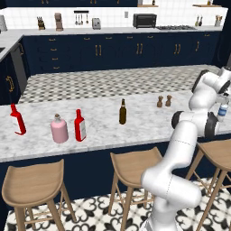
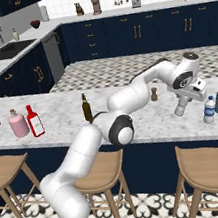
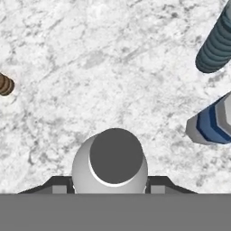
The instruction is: Move the plastic bottles in the middle to the plastics group, and the glass bottles in the middle to the glass group.
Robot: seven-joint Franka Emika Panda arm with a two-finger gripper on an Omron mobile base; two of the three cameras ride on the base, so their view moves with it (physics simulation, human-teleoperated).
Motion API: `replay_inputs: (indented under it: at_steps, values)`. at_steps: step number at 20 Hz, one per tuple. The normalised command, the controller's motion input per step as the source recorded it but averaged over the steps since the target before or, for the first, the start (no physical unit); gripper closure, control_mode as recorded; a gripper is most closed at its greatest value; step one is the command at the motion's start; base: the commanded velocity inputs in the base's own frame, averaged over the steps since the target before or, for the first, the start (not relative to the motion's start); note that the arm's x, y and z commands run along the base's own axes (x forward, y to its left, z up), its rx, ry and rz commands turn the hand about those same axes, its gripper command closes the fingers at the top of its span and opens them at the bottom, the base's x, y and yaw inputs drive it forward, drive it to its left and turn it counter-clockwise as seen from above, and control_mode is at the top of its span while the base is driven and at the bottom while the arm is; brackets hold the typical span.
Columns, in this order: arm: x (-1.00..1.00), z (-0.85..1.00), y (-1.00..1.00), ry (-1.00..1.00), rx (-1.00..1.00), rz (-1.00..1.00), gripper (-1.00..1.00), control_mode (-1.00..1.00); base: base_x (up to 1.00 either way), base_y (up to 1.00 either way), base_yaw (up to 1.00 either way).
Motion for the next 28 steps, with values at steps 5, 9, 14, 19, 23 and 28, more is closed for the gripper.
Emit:
replay_inputs:
  at_steps: [5, 9, 14, 19, 23, 28]
  values:
    - [0.00, -0.50, 0.00, -0.10, -0.22, -0.28, 1.00, -1.00, 0.00, 0.00, 0.00]
    - [0.00, -0.42, 0.00, -0.04, -0.14, -0.33, 1.00, -1.00, 0.00, 0.00, 0.00]
    - [-0.01, 0.00, 0.00, 0.01, -0.10, -0.23, 1.00, -1.00, 0.00, 0.00, 0.00]
    - [0.02, 0.00, -0.18, 0.04, -0.05, -0.12, 1.00, -1.00, 0.00, 0.00, 0.00]
    - [0.03, 0.00, -0.30, 0.03, 0.00, -0.07, 1.00, -1.00, 0.00, 0.00, 0.00]
    - [-0.02, -0.04, -0.43, 0.00, 0.00, -0.12, 1.00, -1.00, 0.00, 0.00, 0.00]
